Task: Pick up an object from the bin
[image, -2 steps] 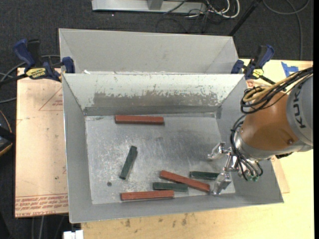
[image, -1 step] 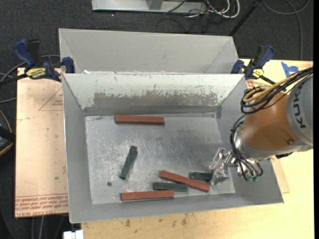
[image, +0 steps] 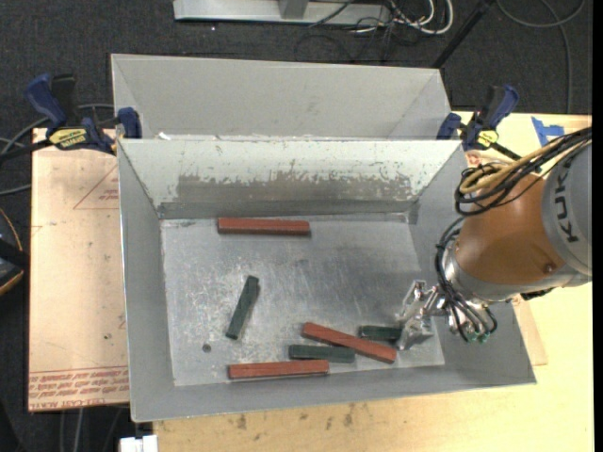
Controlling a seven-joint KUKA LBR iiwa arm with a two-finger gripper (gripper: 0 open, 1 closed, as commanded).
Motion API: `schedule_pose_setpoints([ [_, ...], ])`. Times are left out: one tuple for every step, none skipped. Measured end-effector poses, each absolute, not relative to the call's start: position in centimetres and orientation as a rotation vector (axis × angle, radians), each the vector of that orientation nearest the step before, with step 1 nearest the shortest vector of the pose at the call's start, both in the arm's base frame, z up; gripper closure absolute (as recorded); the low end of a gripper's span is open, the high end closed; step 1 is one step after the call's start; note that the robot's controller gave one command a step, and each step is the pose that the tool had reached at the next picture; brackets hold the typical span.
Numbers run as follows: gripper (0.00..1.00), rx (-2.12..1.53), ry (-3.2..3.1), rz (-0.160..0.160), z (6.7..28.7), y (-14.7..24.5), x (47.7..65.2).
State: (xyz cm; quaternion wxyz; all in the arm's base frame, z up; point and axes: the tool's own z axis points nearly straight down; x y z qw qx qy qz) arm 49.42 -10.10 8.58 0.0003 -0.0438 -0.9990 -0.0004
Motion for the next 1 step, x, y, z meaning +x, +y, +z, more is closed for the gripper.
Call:
schedule_pose_setpoints([
  [1.00,-0.206,-3.138,-0.001,23.43,-9.48,50.07],
])
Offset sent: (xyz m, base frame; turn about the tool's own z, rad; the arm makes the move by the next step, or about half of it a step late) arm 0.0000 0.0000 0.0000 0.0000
